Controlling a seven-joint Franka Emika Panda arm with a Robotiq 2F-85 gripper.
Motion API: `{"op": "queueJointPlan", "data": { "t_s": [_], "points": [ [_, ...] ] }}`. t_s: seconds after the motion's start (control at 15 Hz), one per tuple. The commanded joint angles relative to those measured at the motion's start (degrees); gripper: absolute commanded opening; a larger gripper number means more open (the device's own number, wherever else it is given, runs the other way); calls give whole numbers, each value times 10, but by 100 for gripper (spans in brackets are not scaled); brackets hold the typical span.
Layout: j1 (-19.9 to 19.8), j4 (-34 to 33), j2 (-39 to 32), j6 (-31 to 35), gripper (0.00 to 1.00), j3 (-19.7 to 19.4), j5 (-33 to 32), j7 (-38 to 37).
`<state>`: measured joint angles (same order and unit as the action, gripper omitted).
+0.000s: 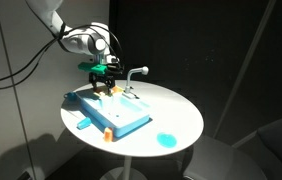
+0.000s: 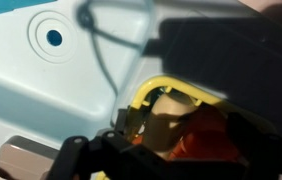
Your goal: Pick up the white container from the dish rack and place it on the light blue surface next to the tap
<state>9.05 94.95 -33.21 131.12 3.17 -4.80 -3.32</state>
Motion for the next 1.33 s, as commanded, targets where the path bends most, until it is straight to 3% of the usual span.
{"op": "queueJointPlan", "data": {
  "t_s": [0.0, 1.27],
  "points": [
    [7, -35, -19, -24, 100, -8, -18, -3],
    [12, -69, -43, -63, 100, 0, -25, 17]
  ]
}}
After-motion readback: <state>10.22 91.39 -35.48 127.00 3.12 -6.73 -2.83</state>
